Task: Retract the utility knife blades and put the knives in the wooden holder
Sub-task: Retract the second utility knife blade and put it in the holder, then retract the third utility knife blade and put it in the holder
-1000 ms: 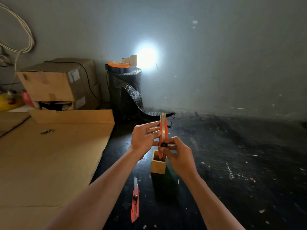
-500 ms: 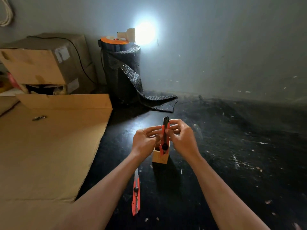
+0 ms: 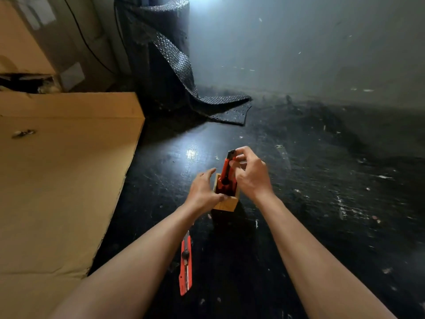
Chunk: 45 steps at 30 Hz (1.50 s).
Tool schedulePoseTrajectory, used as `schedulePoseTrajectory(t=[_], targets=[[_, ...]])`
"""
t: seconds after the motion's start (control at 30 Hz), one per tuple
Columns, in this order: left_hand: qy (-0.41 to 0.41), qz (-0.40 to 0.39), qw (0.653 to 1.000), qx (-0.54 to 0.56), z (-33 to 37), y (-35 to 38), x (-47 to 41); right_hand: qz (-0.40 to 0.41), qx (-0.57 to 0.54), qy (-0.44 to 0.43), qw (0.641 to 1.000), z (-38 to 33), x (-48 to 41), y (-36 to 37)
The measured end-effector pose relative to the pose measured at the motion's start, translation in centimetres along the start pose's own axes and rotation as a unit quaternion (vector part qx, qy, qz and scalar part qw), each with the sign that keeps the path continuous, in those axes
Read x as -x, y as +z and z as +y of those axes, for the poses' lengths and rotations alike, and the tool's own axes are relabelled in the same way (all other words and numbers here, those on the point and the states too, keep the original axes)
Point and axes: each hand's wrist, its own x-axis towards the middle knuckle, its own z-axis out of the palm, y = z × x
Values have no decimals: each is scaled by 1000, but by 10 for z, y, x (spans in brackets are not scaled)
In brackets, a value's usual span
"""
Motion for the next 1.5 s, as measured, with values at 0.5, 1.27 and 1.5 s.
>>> schedulePoseTrajectory(t=[0.5,1.27,1.5], targets=[[16,-14,997,72,-18,12,-13,-23,103,57,993,29,-9,50],[-16,89,996,-25,-77,-4,104,-124,151,40,980,7,99,61],[-123,64,990,-11,-123,7,146,-239,187,89,949,21,162,99]])
